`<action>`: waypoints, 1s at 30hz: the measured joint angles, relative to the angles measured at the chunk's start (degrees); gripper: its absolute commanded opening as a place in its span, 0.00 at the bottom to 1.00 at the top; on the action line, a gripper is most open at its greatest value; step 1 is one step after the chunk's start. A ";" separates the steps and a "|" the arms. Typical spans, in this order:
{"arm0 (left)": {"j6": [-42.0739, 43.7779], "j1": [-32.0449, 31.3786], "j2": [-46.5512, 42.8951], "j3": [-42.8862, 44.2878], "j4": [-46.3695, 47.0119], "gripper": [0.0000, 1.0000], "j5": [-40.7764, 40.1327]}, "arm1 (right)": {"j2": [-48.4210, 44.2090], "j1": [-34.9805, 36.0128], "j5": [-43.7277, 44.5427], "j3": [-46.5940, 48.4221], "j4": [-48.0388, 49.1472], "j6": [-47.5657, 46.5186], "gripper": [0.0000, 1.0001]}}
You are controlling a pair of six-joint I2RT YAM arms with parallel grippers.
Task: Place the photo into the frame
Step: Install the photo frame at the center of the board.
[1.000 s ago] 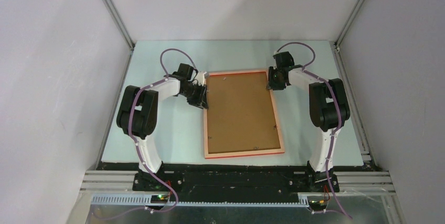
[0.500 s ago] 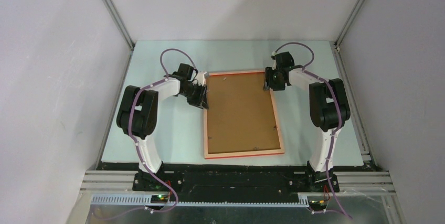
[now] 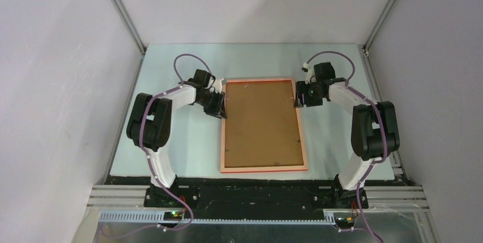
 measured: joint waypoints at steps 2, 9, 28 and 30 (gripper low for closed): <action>-0.39 0.00 -0.15 -0.22 0.26 0.00 -0.09 | -1.62 0.00 -0.46 -1.99 -1.20 -2.05 0.64; -0.61 0.00 -0.17 -0.31 0.37 0.00 -0.13 | -7.34 0.00 -3.04 -10.05 -6.43 -11.10 0.67; -0.59 0.11 -0.17 -0.33 0.46 0.00 -0.04 | -14.56 0.98 -8.96 -17.53 -11.82 -19.37 0.69; -0.61 0.11 -0.17 -0.33 0.46 0.00 -0.04 | -14.16 1.64 -8.92 -17.53 -11.82 -19.34 0.69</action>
